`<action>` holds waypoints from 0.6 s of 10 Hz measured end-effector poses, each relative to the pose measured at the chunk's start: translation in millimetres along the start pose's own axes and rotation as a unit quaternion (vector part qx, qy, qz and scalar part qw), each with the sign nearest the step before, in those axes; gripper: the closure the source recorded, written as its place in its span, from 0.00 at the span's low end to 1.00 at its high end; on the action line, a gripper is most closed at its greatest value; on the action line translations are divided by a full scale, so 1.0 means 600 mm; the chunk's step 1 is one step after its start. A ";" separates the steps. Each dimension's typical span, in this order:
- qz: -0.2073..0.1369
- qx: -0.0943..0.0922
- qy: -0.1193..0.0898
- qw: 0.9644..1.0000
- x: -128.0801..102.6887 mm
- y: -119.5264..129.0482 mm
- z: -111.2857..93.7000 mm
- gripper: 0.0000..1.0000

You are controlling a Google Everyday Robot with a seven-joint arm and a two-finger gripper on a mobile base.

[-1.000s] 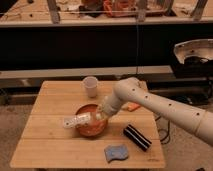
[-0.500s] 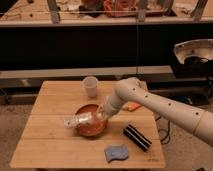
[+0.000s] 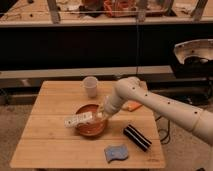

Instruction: Place the bottle in the ceramic bowl

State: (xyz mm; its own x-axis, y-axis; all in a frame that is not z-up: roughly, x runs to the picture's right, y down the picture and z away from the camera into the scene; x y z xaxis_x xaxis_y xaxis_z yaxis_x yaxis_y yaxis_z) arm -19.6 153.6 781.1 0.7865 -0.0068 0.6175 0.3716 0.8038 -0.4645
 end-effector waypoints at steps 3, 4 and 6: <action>0.004 -0.002 0.001 1.000 0.007 -0.003 -0.003 0.40; 0.004 -0.002 0.001 1.000 0.008 -0.005 -0.003 0.39; 0.006 -0.004 0.001 1.000 0.009 -0.007 -0.004 0.39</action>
State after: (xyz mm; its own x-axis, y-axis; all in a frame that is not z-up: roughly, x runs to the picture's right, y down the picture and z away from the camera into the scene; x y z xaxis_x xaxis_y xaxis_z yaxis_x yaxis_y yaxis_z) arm -15.9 148.7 785.0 0.7913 0.0017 0.6114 0.3661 0.7995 -0.4761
